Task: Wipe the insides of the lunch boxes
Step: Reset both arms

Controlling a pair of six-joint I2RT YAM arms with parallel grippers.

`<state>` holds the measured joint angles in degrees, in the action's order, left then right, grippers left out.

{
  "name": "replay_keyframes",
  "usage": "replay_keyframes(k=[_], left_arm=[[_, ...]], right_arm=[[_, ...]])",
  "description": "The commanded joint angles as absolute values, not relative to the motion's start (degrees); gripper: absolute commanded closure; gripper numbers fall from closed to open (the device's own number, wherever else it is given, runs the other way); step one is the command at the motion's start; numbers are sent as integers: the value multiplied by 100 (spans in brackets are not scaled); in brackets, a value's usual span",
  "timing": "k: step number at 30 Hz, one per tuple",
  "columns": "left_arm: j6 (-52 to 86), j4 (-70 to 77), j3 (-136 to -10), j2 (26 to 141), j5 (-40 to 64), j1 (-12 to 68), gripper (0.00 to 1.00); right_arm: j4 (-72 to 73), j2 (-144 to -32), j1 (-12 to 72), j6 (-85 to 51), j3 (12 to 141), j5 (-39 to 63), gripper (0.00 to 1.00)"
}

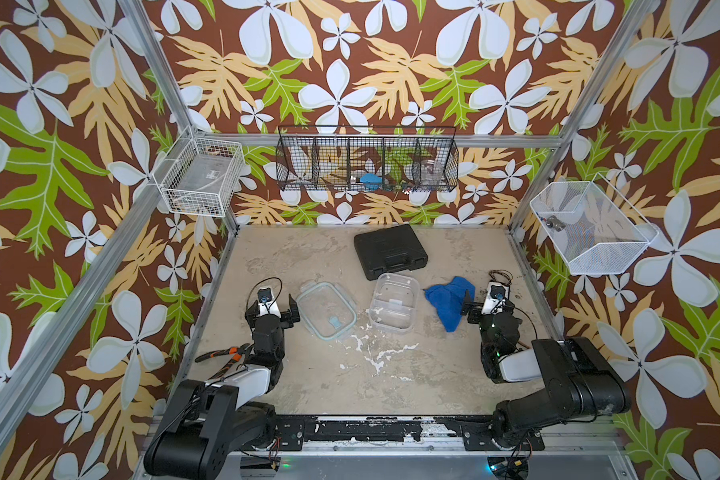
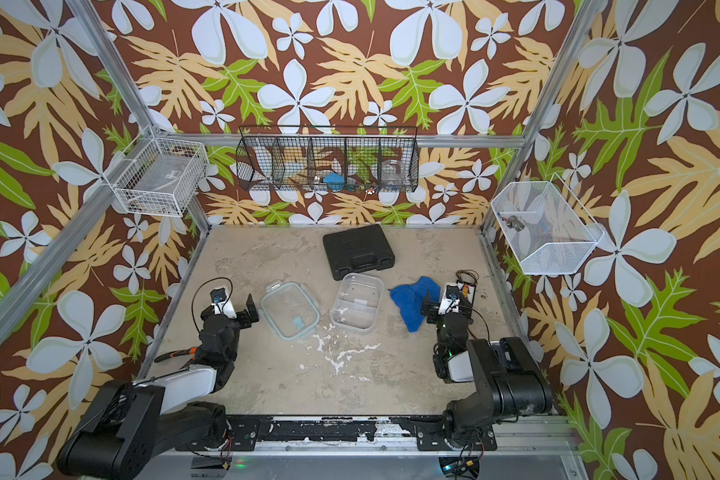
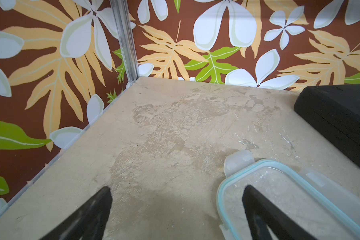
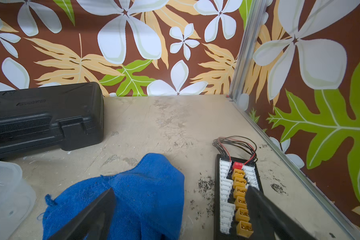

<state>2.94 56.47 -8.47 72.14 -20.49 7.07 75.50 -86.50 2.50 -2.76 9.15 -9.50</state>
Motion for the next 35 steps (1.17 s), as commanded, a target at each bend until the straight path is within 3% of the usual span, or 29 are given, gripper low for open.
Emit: replay_keyframes(k=[1,5,7,35], left_arm=[[229,6959,-861,7649,-1605,629,0],[201,7791,-760,8389,-1299,525,0],[233,7291,-895,8285,-1147,474,0],[255,7497,-876,8376,-1085,431,0]], right_arm=[[7746,-8650,255,-255,926,-1028,0],[7745,-8651,255,-255,919,-1024,0],[7750,-8651,255,-254,916,-1028,0],[7735,-8640,255,-246,920,-1028,0]])
